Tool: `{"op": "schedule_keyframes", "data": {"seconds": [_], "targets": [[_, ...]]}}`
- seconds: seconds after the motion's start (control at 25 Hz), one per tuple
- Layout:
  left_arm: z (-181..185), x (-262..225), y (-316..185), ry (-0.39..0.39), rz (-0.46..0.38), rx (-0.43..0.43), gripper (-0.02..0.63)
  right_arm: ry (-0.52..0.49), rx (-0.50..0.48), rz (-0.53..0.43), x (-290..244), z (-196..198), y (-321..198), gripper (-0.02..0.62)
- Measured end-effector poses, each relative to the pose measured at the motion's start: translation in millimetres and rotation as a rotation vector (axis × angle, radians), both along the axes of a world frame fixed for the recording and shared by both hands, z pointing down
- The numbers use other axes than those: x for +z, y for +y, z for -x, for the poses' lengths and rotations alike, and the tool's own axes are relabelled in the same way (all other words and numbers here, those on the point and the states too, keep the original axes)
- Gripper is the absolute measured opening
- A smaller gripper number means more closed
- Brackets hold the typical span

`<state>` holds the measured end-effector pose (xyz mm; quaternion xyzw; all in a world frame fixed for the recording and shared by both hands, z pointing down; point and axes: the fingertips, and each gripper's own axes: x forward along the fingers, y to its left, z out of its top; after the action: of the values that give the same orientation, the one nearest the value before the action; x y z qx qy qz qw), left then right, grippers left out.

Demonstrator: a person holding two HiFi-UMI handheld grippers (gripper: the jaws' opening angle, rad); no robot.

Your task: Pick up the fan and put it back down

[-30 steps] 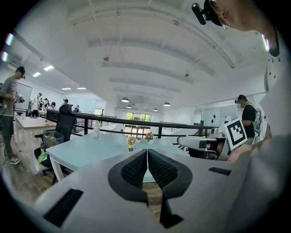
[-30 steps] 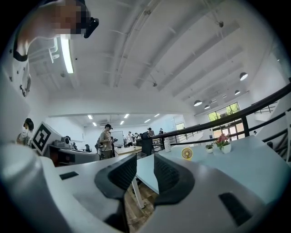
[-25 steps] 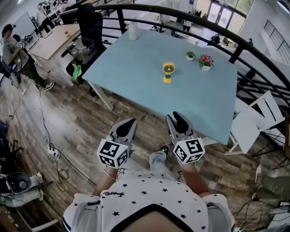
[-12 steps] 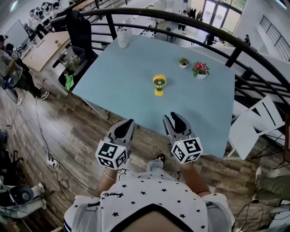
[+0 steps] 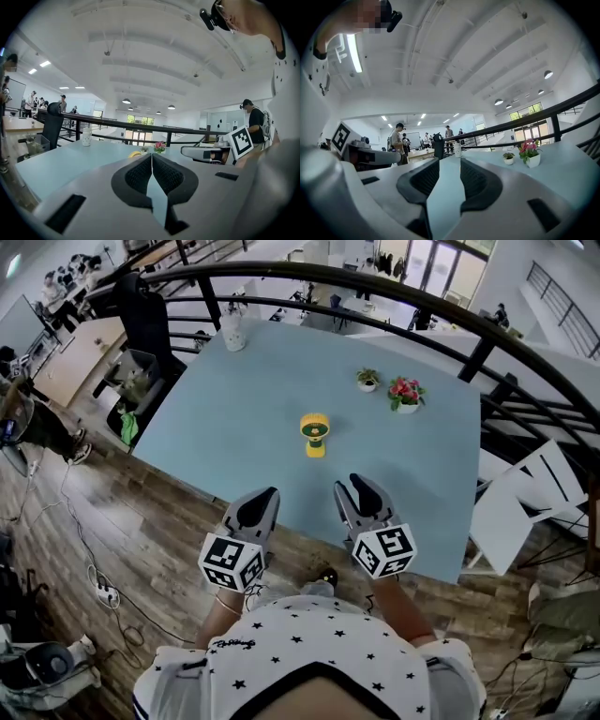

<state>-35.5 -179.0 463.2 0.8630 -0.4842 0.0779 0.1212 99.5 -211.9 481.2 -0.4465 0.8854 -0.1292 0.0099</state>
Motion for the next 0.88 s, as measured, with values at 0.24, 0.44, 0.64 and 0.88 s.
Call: {"op": "schedule_keyframes", "data": {"seconds": [0.24, 0.44, 0.64, 0.88], "targets": [[11, 16, -23, 0.002, 0.043, 0.010, 0.029, 0.033, 0.031, 0.033, 13, 5, -20, 0.130], [11, 16, -64, 0.011, 0.040, 0.104, 0.029, 0.074, 0.082, 0.053, 23, 15, -42, 0.142], [28, 3, -115, 0.012, 0.007, 0.174, 0.029, 0.092, 0.149, 0.077, 32, 35, -69, 0.160], [38, 8, -124, 0.014, 0.033, 0.183, 0.029, 0.146, 0.189, 0.137, 52, 34, -66, 0.176]]}}
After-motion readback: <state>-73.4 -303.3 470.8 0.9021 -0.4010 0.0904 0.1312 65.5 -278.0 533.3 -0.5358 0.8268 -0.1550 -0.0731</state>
